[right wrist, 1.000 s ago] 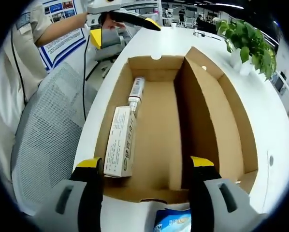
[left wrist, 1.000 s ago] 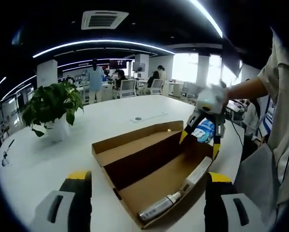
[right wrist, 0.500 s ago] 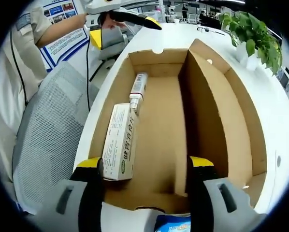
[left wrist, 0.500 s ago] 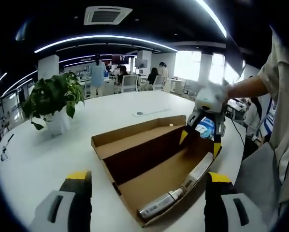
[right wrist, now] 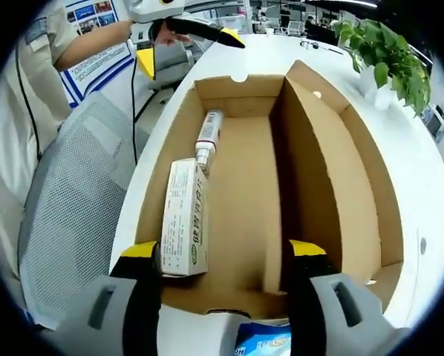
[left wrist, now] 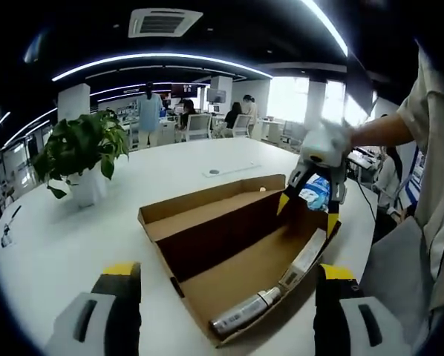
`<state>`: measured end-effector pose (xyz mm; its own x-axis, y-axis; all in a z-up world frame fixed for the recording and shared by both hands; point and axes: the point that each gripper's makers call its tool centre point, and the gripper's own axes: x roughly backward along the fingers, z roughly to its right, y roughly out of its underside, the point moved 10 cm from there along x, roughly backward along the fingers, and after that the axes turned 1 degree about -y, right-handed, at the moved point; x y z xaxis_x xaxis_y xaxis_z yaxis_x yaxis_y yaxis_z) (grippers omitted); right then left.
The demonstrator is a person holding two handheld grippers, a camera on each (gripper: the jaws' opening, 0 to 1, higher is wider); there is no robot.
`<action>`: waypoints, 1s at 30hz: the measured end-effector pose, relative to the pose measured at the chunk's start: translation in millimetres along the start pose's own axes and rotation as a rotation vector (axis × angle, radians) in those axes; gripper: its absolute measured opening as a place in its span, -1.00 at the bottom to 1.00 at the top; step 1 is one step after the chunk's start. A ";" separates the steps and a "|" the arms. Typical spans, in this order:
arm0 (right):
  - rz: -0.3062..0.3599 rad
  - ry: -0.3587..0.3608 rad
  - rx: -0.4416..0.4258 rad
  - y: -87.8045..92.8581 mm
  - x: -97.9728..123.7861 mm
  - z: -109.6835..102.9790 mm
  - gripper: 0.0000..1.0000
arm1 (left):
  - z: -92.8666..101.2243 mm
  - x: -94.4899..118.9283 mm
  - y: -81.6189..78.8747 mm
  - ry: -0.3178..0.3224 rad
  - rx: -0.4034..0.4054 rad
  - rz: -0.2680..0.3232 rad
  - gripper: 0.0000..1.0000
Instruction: Operate the shoe box by opening the lid, removing the specified soft item, and placing it in the target area until the item is outside and the box remains undamaged.
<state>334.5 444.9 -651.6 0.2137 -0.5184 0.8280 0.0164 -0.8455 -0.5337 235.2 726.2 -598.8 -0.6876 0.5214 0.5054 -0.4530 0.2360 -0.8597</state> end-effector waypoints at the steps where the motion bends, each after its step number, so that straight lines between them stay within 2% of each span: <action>1: 0.000 -0.004 -0.004 -0.7 -0.8 -1.2 0.18 | 0.3 0.1 0.5 0.000 -0.001 0.000 1.00; 10: -0.018 -0.016 0.018 -2.6 -10.1 -12.0 -0.06 | 2.2 3.3 2.6 -0.011 -0.005 0.004 1.00; 14: -0.016 -0.035 0.031 -3.8 -9.4 -18.7 -0.37 | 4.8 4.9 2.2 -0.015 -0.006 0.005 1.00; 18: -0.021 -0.028 0.031 -3.2 -10.3 -19.4 -0.44 | 6.5 6.1 1.4 -0.018 -0.004 0.008 1.00; 22: -0.040 -0.008 0.046 -1.8 -12.1 -21.3 -0.65 | 8.4 8.2 0.9 -0.022 -0.008 0.012 1.00; 30: -0.041 0.016 0.056 -1.2 -12.8 -23.3 -0.66 | 7.3 12.8 4.9 -0.032 -0.004 0.019 1.00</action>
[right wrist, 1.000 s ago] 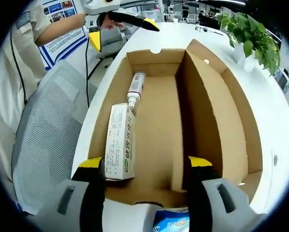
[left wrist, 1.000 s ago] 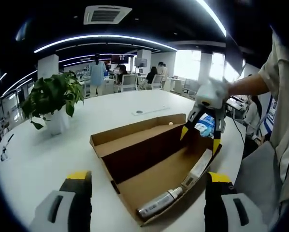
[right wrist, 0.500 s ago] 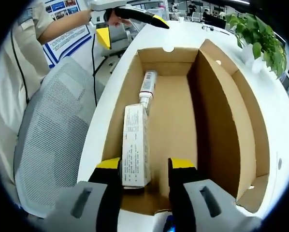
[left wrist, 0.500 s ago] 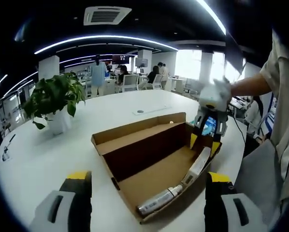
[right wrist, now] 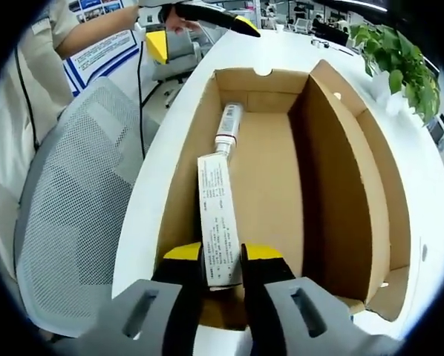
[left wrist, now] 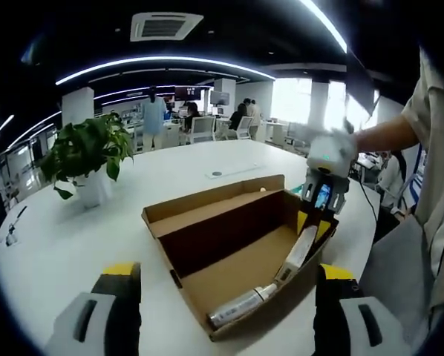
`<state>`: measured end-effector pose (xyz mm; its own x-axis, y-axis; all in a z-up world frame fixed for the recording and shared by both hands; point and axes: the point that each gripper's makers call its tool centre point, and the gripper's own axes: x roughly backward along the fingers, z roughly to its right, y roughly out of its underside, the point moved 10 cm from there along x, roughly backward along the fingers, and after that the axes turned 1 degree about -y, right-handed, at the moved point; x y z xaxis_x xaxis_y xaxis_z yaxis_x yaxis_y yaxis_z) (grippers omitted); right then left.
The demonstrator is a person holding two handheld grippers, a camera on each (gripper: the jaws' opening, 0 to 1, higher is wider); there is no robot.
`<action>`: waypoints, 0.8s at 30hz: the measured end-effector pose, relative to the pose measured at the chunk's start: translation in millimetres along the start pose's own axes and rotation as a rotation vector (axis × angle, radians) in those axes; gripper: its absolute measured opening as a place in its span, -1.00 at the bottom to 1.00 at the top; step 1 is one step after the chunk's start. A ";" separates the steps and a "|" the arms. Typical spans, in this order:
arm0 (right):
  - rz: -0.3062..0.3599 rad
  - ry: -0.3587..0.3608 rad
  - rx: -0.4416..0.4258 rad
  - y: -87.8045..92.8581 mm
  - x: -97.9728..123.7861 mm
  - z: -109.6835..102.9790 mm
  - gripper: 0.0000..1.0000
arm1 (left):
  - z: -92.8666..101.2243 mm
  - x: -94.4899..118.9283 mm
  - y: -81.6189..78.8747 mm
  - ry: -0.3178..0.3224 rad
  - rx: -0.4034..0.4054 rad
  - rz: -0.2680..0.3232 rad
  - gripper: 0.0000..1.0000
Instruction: Operate the shoe box by opening the lid, removing the specified soft item, and placing it in the target area until the item is outside and the box remains undamaged.
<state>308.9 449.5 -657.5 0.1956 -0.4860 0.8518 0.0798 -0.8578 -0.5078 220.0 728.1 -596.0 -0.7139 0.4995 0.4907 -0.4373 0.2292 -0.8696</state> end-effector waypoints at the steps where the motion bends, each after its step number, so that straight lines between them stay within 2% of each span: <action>1: -0.002 0.002 0.002 -0.1 0.0 -0.5 -0.67 | -0.4 0.4 1.0 -0.001 -0.002 0.000 1.00; 13: 0.030 0.035 -0.001 -5.9 11.3 -5.3 -0.69 | 0.0 6.5 5.1 -0.005 -0.012 0.001 1.00; 24: 0.072 0.057 -0.002 -14.9 29.3 -11.1 -0.70 | 21.3 13.4 -6.9 -0.006 -0.030 0.008 1.00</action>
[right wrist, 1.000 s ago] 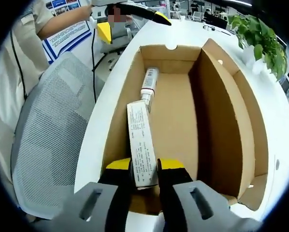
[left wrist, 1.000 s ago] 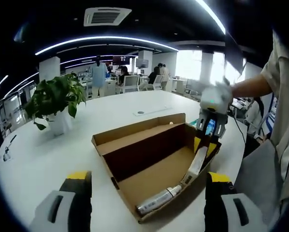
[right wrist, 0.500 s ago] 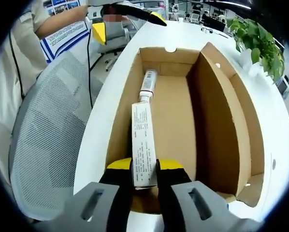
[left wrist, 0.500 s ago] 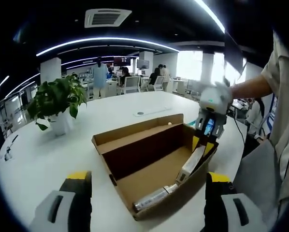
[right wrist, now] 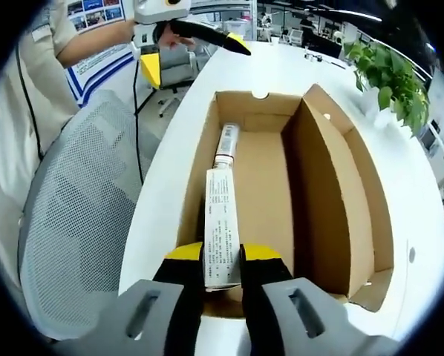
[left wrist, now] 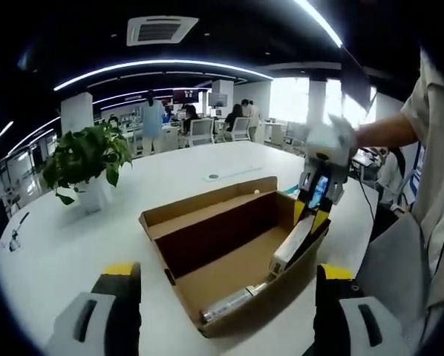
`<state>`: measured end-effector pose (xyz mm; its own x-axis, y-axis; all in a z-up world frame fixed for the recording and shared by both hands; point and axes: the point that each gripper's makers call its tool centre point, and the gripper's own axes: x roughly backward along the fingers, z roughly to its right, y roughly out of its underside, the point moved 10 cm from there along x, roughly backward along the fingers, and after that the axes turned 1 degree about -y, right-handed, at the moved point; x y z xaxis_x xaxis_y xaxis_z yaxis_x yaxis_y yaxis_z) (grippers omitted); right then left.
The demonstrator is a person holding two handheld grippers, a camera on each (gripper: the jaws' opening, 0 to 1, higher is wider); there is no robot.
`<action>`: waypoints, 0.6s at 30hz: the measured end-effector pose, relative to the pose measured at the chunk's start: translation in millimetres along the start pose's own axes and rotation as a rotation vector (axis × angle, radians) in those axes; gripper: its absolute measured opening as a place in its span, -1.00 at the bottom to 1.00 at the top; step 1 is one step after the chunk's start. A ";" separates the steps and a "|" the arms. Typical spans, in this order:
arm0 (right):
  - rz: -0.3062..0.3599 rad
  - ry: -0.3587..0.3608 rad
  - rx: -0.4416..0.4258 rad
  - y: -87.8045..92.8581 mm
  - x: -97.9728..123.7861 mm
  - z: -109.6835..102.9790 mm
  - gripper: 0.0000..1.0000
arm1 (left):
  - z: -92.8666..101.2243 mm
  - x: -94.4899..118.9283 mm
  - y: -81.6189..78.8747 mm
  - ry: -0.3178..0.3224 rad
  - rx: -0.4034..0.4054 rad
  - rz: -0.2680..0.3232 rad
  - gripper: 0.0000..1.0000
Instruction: Operate the shoe box by opening the lid, removing the specified soft item, and placing it in the target area until the item is outside and the box remains undamaged.
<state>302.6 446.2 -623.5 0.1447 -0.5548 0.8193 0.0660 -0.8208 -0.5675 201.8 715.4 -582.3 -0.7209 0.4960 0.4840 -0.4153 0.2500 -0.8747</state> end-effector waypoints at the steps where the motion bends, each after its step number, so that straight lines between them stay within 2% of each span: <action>1: 0.003 0.001 -0.001 -0.9 1.5 -0.6 -0.70 | 1.7 0.8 -1.0 0.001 -0.002 0.001 1.00; 16: 0.045 0.056 0.017 -10.2 31.1 -8.1 -0.70 | 13.3 5.4 -9.3 0.014 -0.021 0.004 1.00; 18: 0.051 0.061 0.016 -10.6 35.0 -8.8 -0.70 | 5.2 4.9 -4.7 0.019 -0.026 0.001 1.00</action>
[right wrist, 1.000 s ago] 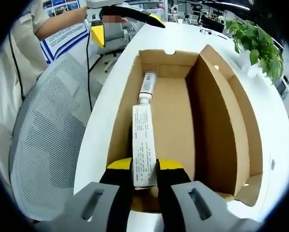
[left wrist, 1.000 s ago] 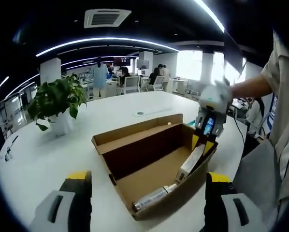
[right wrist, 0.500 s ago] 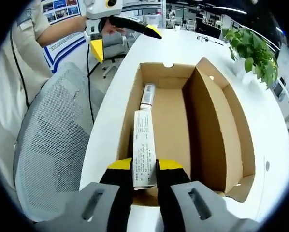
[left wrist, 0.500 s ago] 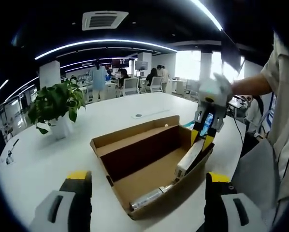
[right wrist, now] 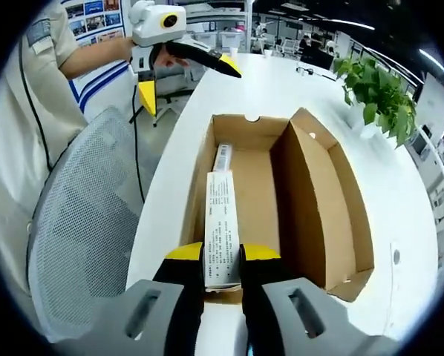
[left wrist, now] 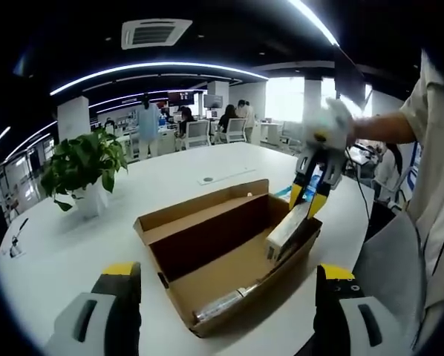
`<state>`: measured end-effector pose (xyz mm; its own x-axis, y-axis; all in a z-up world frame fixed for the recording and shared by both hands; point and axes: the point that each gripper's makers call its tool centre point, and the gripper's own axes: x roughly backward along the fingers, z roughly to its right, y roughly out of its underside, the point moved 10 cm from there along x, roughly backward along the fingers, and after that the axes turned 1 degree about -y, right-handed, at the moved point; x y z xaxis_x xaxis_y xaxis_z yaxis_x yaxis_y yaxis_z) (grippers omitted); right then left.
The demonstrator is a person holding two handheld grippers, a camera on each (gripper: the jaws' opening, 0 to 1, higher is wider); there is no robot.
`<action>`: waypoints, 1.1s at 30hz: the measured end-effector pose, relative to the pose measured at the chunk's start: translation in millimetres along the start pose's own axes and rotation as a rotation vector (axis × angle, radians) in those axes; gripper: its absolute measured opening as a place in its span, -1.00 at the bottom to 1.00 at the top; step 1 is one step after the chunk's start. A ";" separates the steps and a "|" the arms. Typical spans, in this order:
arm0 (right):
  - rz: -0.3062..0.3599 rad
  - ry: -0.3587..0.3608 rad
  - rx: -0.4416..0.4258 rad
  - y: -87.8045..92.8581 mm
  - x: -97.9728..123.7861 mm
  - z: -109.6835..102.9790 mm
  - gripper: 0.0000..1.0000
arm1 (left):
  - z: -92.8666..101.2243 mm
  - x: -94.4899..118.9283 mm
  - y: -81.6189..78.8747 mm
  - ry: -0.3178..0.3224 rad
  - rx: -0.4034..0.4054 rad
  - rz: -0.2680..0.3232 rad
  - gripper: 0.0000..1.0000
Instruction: Operate the shoe box by opening the lid, removing the specified soft item, and placing it in the target area until the item is outside and the box remains undamaged.
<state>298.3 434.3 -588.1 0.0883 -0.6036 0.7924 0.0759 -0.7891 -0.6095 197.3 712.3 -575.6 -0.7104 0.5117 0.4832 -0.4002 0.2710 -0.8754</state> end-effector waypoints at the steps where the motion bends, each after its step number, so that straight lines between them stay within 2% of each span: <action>1: 0.004 0.003 -0.002 -0.1 2.7 -0.2 -0.70 | -0.6 -0.1 0.3 0.001 -0.001 0.000 1.00; 15: 0.051 0.067 -0.005 5.3 40.3 6.6 -0.70 | 14.7 -2.4 -6.0 0.017 -0.020 -0.008 1.00; 33: 0.077 0.159 -0.062 40.1 99.2 20.4 -0.70 | 35.8 -10.0 -10.9 0.038 -0.031 -0.014 1.00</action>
<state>330.3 345.2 -534.5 -0.0670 -0.6692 0.7401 0.0136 -0.7423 -0.6700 188.0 675.0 -570.5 -0.6825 0.5379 0.4949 -0.3912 0.3032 -0.8690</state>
